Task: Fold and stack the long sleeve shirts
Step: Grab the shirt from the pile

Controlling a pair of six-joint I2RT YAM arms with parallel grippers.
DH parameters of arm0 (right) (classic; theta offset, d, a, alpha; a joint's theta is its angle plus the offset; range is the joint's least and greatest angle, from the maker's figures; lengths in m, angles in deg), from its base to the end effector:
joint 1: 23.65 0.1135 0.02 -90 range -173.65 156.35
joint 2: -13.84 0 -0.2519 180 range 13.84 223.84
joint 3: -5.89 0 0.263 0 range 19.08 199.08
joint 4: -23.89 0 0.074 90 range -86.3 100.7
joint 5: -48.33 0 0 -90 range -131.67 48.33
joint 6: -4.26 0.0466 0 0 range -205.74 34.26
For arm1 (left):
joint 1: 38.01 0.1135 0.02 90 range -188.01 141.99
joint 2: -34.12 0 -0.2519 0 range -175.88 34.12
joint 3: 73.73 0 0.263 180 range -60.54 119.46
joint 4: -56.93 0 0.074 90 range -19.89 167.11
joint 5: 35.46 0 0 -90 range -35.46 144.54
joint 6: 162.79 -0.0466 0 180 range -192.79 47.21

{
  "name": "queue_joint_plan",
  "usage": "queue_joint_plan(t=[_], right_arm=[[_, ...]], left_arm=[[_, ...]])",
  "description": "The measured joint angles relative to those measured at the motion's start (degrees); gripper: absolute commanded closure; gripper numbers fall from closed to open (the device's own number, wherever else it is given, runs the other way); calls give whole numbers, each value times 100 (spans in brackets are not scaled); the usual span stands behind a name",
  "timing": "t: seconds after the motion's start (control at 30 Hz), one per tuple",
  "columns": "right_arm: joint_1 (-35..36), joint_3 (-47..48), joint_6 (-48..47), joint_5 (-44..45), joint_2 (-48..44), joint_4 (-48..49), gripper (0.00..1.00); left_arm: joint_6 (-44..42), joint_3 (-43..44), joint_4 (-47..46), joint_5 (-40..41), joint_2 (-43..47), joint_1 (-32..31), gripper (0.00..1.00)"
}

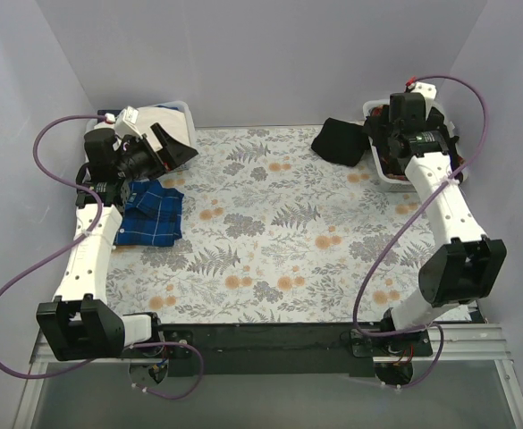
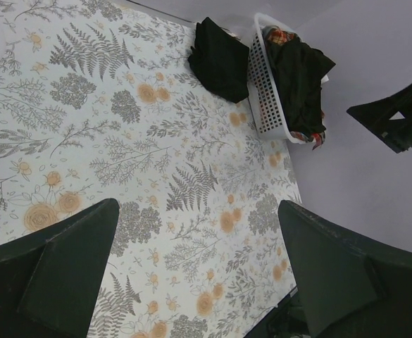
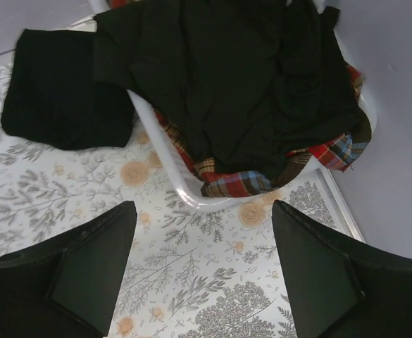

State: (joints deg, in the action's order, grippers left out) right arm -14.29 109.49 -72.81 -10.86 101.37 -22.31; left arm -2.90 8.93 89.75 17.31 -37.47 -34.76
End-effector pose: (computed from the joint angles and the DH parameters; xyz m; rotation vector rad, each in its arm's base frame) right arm 0.3596 0.0351 0.3807 0.3806 1.9952 -0.3190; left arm 0.3029 -0.0110 0.3618 -0.8594 1.9566 -1.3620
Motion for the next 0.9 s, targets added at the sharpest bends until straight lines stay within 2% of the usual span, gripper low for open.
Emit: queue_joint_plan(t=[0.1,0.4,0.8,0.9], right_arm=[[-188,205,177,179,472,-68,22],[-260,1252,367,629,2236,-11,24],[-616,2647,605,610,3783,271,46],[-765,2837,651,535,4065,278,48]], left_arm=[[4,-68,-85,-33,9,0,2],[2,-358,-87,-52,-11,-37,2],[0,-358,-83,-94,-214,-46,2],[0,-358,-79,-96,-229,-46,2]])
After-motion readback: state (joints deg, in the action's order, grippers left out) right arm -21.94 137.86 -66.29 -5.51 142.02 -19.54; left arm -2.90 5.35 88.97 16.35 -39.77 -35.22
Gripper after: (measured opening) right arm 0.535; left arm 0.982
